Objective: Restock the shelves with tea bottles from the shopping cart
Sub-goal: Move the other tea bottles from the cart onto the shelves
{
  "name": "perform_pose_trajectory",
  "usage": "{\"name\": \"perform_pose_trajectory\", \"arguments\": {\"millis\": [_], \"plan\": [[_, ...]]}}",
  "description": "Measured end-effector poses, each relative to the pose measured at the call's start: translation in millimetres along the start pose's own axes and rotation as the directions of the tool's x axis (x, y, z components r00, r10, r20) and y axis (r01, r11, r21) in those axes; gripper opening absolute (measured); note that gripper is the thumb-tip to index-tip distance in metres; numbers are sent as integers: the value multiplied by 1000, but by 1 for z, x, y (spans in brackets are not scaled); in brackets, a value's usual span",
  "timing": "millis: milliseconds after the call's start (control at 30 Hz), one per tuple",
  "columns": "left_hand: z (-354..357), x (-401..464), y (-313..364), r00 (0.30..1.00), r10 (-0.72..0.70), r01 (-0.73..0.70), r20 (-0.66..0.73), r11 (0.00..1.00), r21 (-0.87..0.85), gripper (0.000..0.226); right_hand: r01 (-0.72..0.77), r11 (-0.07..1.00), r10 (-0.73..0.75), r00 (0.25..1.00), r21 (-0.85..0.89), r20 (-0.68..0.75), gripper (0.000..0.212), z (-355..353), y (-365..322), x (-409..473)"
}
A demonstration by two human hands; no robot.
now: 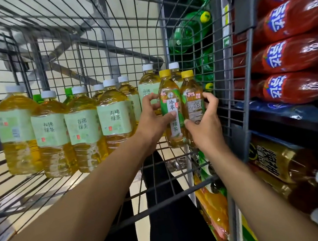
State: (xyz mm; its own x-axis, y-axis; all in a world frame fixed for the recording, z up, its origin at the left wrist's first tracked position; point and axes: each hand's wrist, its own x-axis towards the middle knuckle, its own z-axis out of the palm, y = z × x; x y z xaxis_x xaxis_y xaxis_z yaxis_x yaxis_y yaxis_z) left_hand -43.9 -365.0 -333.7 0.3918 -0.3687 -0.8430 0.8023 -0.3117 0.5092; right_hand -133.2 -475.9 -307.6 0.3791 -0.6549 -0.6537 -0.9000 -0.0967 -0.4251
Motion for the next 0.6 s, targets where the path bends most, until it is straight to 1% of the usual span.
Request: {"name": "perform_pose_trajectory", "arguments": {"millis": [67, 133, 200, 267, 367, 433, 500, 600], "plan": [[2, 4, -1, 1000, -8, 8, -2, 999, -43, 65, -15, 998, 15, 1000, 57, 2, 88, 1, -1, -1], [3, 7, -2, 999, -15, 13, -30, 997, -74, 73, -41, 993, 43, 999, 113, -17, 96, 5, -3, 1], [2, 7, -3, 998, -30, 26, -48, 996, -81, 77, -67, 992, 71, 997, 111, -26, 97, 7, -5, 3], [0, 6, -3, 998, -50, 47, -32, 996, -79, 75, -71, 994, 72, 997, 88, -13, 92, 4, -6, 6], [-8, 7, -2, 997, -57, 60, 44, 996, -64, 56, -67, 994, 66, 998, 89, 17, 84, 1, -6, 6], [-13, 7, 0, 996, -45, 48, 78, 998, -40, 50, -89, 990, 86, 996, 107, 35, 78, 2, -3, 8], [-18, 6, 4, 995, -32, 35, 95, 999, -38, 53, -131, 976, 118, 989, 172, 84, 68, 2, -1, 7], [-30, -3, 12, 992, 1, 7, 123, 998, -68, 57, -172, 910, 103, 975, 378, 196, 57, -5, -5, 0]]}}
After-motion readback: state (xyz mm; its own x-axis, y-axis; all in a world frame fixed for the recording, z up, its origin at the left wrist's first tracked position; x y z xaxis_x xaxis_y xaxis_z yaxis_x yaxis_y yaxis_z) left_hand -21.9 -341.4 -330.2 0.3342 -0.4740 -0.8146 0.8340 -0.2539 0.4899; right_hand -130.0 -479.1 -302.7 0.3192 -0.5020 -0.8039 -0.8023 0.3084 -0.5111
